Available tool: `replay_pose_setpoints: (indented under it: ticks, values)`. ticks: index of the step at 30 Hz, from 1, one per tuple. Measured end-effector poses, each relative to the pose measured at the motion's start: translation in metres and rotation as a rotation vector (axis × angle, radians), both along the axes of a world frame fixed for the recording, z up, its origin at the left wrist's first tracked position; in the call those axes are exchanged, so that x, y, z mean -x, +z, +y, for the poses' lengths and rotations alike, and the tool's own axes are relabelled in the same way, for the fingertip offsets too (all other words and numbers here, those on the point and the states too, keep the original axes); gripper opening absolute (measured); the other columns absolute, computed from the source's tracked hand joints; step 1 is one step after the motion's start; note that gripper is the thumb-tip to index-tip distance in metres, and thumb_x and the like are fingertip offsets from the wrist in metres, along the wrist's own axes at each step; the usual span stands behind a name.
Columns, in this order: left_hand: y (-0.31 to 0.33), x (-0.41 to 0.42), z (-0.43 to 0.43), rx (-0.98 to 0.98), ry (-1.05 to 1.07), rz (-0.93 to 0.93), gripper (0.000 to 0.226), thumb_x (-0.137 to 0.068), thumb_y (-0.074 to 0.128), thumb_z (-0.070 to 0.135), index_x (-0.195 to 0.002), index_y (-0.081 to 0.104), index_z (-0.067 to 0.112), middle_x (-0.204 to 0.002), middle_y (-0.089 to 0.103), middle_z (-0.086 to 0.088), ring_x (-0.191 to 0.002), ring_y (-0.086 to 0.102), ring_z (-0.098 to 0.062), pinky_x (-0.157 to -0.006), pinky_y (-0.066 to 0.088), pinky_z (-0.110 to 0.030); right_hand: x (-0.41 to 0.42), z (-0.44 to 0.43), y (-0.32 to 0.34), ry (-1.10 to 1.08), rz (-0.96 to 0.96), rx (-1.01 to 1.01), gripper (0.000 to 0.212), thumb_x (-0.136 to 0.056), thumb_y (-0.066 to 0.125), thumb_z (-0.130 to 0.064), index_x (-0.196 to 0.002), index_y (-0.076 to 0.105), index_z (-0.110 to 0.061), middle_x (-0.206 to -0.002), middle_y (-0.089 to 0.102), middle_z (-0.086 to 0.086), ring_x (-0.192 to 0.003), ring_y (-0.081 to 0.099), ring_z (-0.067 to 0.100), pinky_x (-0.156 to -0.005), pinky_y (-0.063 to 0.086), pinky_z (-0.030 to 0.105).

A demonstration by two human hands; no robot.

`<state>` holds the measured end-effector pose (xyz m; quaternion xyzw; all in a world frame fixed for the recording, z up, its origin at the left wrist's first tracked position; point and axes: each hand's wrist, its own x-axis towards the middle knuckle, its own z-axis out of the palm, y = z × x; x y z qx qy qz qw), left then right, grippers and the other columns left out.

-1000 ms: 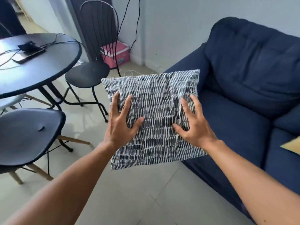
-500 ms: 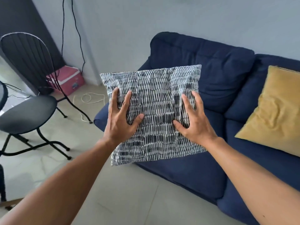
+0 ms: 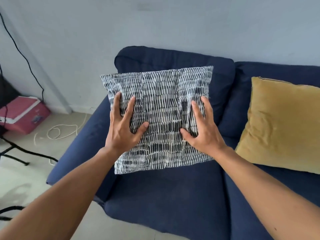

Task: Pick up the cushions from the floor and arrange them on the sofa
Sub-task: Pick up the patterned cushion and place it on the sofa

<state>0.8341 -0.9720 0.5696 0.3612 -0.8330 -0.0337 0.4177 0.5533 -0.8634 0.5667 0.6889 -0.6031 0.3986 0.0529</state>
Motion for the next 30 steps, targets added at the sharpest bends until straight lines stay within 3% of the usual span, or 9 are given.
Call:
replay_pose_setpoints:
  ticks: [4, 6, 8, 10, 12, 16, 20, 26, 30]
  values:
    - [-0.005, 0.027, -0.045, 0.021, -0.033, -0.005, 0.082, -0.097, 0.065, 0.051, -0.159, 0.032, 0.01, -0.168, 0.007, -0.028, -0.159, 0.005, -0.036, -0.124, 0.017, -0.059, 0.022, -0.033, -0.008, -0.045, -0.003, -0.002, 0.101, -0.086, 0.077, -0.036, -0.163, 0.014, -0.02, -0.167, 0.002, 0.018, -0.134, 0.012, -0.022, -0.08, 0.049, 0.027]
    - [-0.009, 0.041, -0.069, 0.03, -0.058, -0.007, 0.081, -0.097, 0.064, 0.052, -0.159, 0.032, 0.01, -0.167, 0.007, -0.029, -0.159, 0.005, -0.034, -0.124, 0.015, -0.056, 0.031, -0.048, -0.015, -0.083, -0.007, -0.007, 0.101, -0.086, 0.077, -0.037, -0.164, 0.014, -0.022, -0.168, 0.001, 0.017, -0.133, 0.017, -0.01, -0.081, 0.048, 0.028]
    - [-0.015, 0.052, -0.091, 0.034, -0.09, -0.016, 0.08, -0.097, 0.063, 0.052, -0.158, 0.032, 0.01, -0.166, 0.008, -0.031, -0.159, 0.005, -0.035, -0.124, 0.016, -0.057, 0.038, -0.06, -0.023, -0.114, -0.008, -0.01, 0.103, -0.086, 0.078, -0.036, -0.164, 0.012, -0.023, -0.168, 0.001, 0.016, -0.135, 0.015, -0.01, -0.082, 0.048, 0.028]
    - [-0.023, 0.065, -0.114, 0.038, -0.133, -0.024, 0.08, -0.097, 0.064, 0.05, -0.158, 0.032, 0.009, -0.166, 0.008, -0.033, -0.159, 0.005, -0.039, -0.123, 0.018, -0.063, 0.045, -0.073, -0.034, -0.152, -0.013, 0.001, 0.103, -0.087, 0.077, -0.037, -0.164, 0.01, -0.026, -0.168, 0.0, 0.016, -0.143, 0.008, -0.015, -0.085, 0.048, 0.027]
    - [-0.032, 0.077, -0.134, 0.035, -0.169, -0.035, 0.081, -0.097, 0.065, 0.049, -0.158, 0.031, 0.008, -0.165, 0.007, -0.035, -0.158, 0.004, -0.04, -0.123, 0.019, -0.064, 0.049, -0.083, -0.045, -0.182, -0.02, -0.003, 0.102, -0.088, 0.076, -0.038, -0.164, 0.009, -0.026, -0.168, -0.001, 0.017, -0.151, 0.001, -0.006, -0.088, 0.048, 0.027]
    - [-0.053, 0.101, -0.168, 0.076, -0.228, -0.053, 0.082, -0.097, 0.066, 0.049, -0.157, 0.029, 0.007, -0.163, 0.007, -0.039, -0.159, 0.001, -0.034, -0.127, 0.008, -0.042, 0.059, -0.101, -0.075, -0.254, -0.029, -0.01, 0.101, -0.089, 0.073, -0.04, -0.163, 0.005, -0.024, -0.167, -0.004, 0.017, -0.154, 0.0, 0.005, -0.091, 0.049, 0.031]
    - [-0.086, 0.118, -0.196, 0.089, -0.257, -0.058, 0.083, -0.098, 0.066, 0.049, -0.157, 0.028, 0.006, -0.162, 0.006, -0.041, -0.159, -0.001, -0.031, -0.126, 0.003, -0.032, 0.068, -0.118, -0.108, -0.264, -0.048, -0.048, 0.103, -0.09, 0.071, -0.041, -0.162, -0.002, -0.033, -0.168, -0.008, 0.011, -0.154, 0.019, 0.025, -0.086, 0.054, 0.034]
    - [-0.142, 0.129, -0.219, 0.085, -0.243, -0.091, 0.085, -0.097, 0.065, 0.052, -0.158, 0.023, 0.009, -0.161, 0.004, -0.041, -0.159, 0.0, -0.035, -0.127, 0.003, -0.036, 0.08, -0.139, -0.156, -0.289, -0.024, -0.077, 0.1, -0.089, 0.074, -0.039, -0.16, 0.005, -0.028, -0.168, -0.004, 0.016, -0.155, 0.001, 0.009, -0.083, 0.054, 0.032]
    - [-0.169, 0.133, -0.229, 0.08, -0.234, -0.099, 0.087, -0.097, 0.066, 0.052, -0.159, 0.021, 0.012, -0.161, 0.004, -0.041, -0.159, 0.0, -0.036, -0.127, 0.003, -0.036, 0.084, -0.146, -0.183, -0.288, -0.015, -0.083, 0.095, -0.09, 0.073, -0.04, -0.159, 0.009, -0.026, -0.167, 0.0, 0.016, -0.157, 0.002, 0.015, -0.089, 0.053, 0.034]
